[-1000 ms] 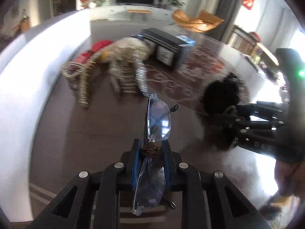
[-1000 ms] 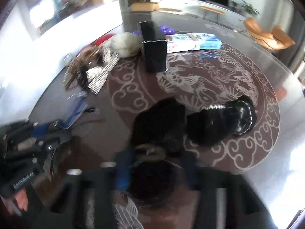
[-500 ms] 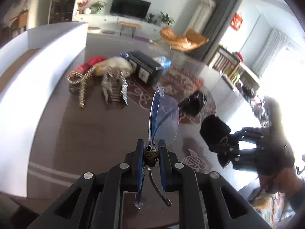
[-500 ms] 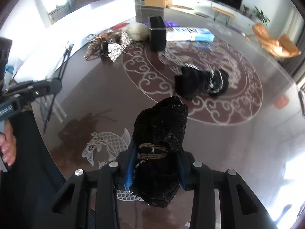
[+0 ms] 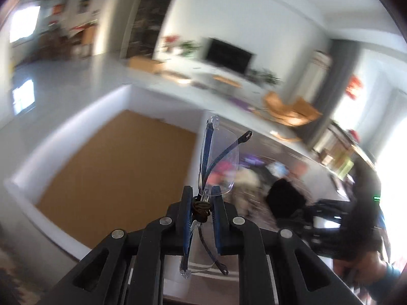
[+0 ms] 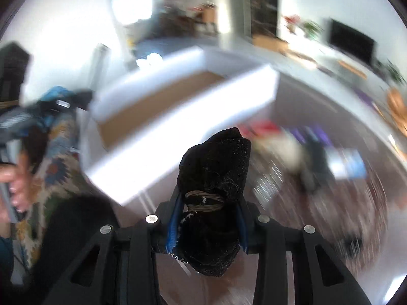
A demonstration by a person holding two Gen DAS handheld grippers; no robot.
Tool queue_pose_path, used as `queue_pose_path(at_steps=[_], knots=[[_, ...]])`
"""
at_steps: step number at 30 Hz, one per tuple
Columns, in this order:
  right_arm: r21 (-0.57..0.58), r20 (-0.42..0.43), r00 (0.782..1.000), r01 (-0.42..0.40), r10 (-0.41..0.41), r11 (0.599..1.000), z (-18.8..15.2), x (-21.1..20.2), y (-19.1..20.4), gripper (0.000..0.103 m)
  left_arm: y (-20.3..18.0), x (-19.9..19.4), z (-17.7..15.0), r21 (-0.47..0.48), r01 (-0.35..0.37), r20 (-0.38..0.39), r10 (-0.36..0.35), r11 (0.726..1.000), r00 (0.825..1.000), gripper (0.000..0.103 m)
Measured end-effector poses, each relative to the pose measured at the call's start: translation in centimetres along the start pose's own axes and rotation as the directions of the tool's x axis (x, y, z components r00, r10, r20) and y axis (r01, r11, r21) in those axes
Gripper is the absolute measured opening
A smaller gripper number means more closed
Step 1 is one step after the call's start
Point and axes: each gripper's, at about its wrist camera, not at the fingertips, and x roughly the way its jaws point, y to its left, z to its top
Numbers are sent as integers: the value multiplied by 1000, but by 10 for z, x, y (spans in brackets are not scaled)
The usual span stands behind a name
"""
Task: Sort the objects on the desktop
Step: 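Carry glasses and black bag into the cardboard bin and open both grippers, then move both grippers back over the table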
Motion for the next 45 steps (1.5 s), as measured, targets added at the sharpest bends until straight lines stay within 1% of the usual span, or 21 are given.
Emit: queue_pose_path(at_steps=[4,7,8,9,10,11,12,13,15,17,20,24,28,30,31,33,36,38,41,43,45], knots=[[-81,19,995,-93,95,992,75,44,53,37,59,34,17,-68,-139,-90,133,988,987,14],[-102,-42,992,-127,123,987,109,95,81,39,86,63,16,-101,-202,-164,184,974,969,15],[-103,-67,990,-129,123,986,115,112,86,45,94,73,15,-115,-238,-201,212,964,956,16],[-108,-115,988,-116,103,987,119,135,90,64,102,83,13,-126,-266,-240,231,956,943,27],[-110,-159,984,-101,83,989,120,151,92,76,108,92,12,-135,-287,-271,243,948,931,49],[-115,-193,979,-93,70,989,120,166,92,87,112,99,9,-138,-303,-290,255,943,923,62],[-136,-212,976,-78,48,988,119,179,93,87,113,104,7,-126,-312,-289,266,942,920,73],[-161,-223,975,-52,15,986,117,187,93,87,110,106,5,-97,-321,-278,284,942,917,74],[-207,-246,969,-18,-34,978,113,198,92,88,106,114,1,-49,-355,-285,328,933,901,76],[-262,-230,970,10,-73,965,103,195,88,88,101,122,-2,-21,-363,-299,340,932,892,76],[-295,-206,977,-12,-52,955,95,187,85,87,97,127,-11,22,-393,-324,379,919,867,76],[-280,-201,979,-20,-38,960,86,176,84,87,91,124,-16,34,-391,-333,379,920,863,76],[-274,-178,984,-21,-29,962,74,165,80,87,84,116,-26,38,-411,-295,403,911,867,76],[-225,-111,994,-19,-6,974,69,142,76,88,79,106,-29,35,-438,-232,434,898,871,76],[-200,-66,998,-11,-3,980,67,128,72,89,72,98,-32,24,-433,-192,429,901,882,76],[-149,32,999,0,5,989,55,93,60,103,52,79,-36,17,-389,-119,389,921,914,77],[-98,132,991,31,-18,995,18,43,35,103,6,59,-37,75,-333,-18,335,940,942,100],[-71,152,985,99,-87,993,-15,19,19,103,-31,52,-30,130,-262,42,259,956,965,103],[8,108,970,216,-216,976,-78,-6,-22,103,-83,53,-37,212,-115,14,115,970,993,103],[93,50,956,285,-290,954,-125,-19,-50,103,-120,68,-52,259,-31,-53,46,965,998,103],[194,-14,940,337,-341,921,-170,-36,-82,103,-145,90,-70,287,16,-137,25,958,990,103]])
